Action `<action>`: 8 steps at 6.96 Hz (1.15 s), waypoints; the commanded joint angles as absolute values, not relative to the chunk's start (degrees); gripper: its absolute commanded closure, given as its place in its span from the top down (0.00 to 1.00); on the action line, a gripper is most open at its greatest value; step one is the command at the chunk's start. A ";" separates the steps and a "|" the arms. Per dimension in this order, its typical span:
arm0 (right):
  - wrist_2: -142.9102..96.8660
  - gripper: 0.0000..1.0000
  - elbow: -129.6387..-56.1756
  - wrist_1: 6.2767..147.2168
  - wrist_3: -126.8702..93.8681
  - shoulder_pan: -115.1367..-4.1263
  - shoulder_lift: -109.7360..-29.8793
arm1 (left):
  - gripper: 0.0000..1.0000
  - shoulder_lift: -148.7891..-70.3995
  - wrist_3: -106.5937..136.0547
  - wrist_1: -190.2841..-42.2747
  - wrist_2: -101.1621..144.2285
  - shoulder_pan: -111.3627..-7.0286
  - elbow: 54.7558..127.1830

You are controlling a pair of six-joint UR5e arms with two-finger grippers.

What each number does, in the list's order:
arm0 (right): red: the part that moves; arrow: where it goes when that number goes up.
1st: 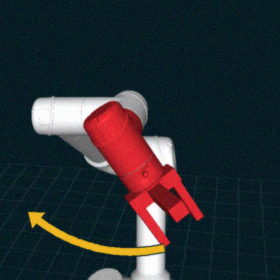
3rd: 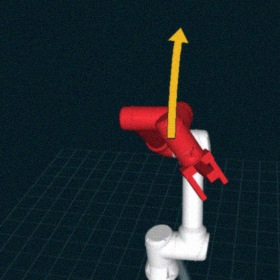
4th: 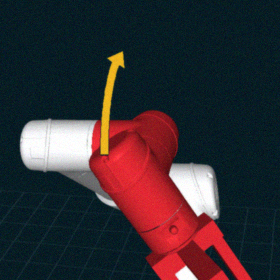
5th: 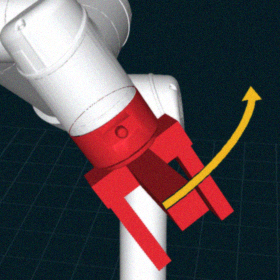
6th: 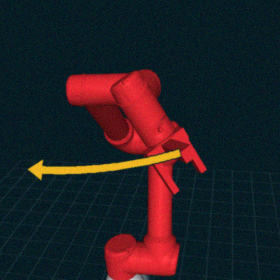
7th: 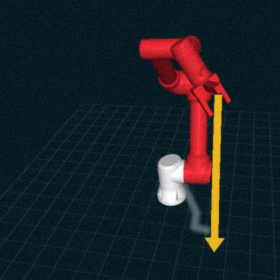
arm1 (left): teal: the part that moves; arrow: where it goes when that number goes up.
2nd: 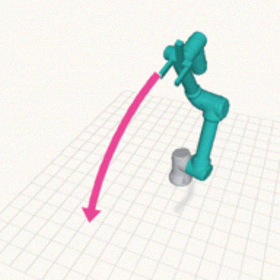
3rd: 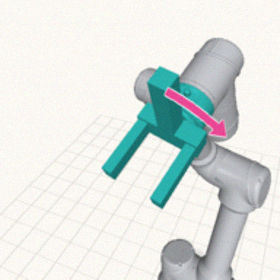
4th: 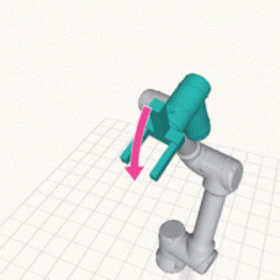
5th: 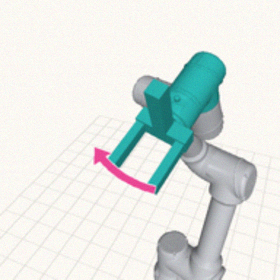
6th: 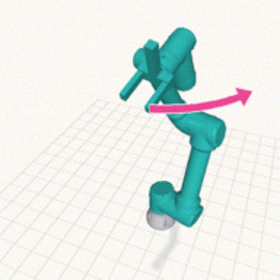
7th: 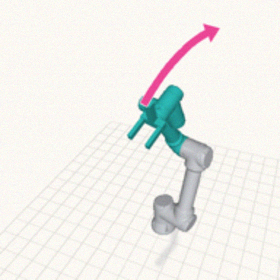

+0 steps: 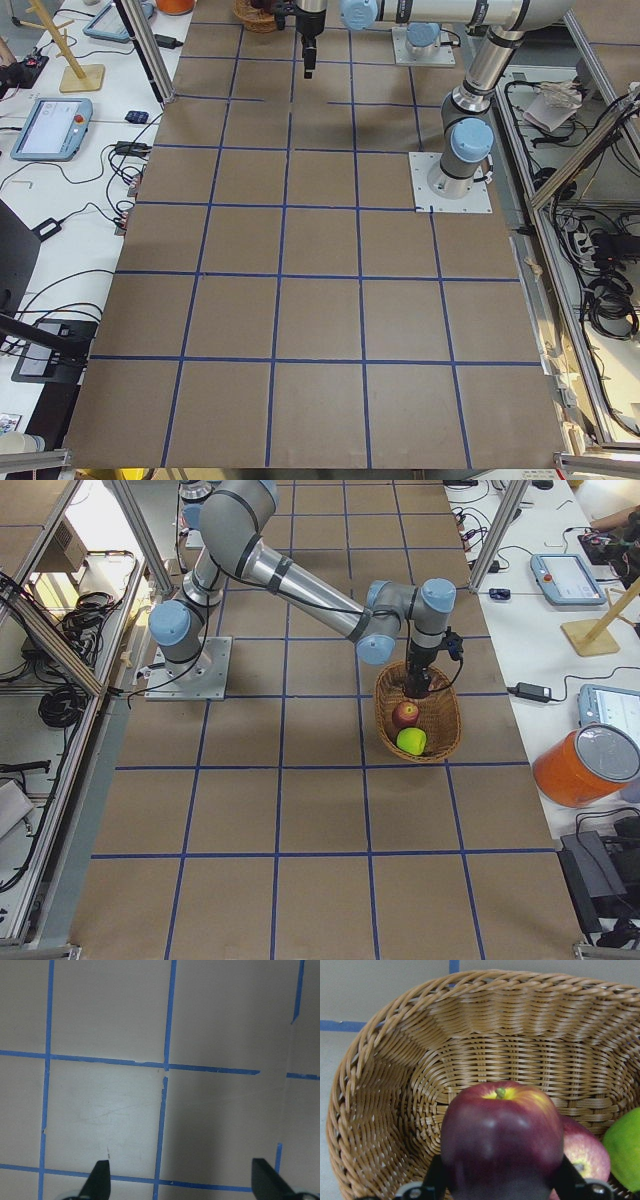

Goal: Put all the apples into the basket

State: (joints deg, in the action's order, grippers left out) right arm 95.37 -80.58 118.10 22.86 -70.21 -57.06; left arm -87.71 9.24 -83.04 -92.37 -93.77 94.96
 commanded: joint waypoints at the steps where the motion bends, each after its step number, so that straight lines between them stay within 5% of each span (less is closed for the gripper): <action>1: 92.12 1.00 -80.42 117.08 21.28 -70.22 -57.83 | 1.00 -87.71 9.23 -82.97 -92.37 -93.78 95.18; 5: 91.76 1.00 -79.45 89.90 11.21 -71.62 -74.31 | 1.00 -87.63 9.32 -82.97 -92.37 -93.78 95.01; 8: 91.76 1.00 -82.51 84.20 4.14 -78.73 -85.22 | 1.00 -87.10 9.41 -83.06 -92.29 -93.87 94.75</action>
State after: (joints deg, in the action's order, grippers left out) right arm 91.81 -80.74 85.44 6.23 -75.84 -80.81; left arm -87.12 9.44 -83.03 -92.31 -93.86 95.04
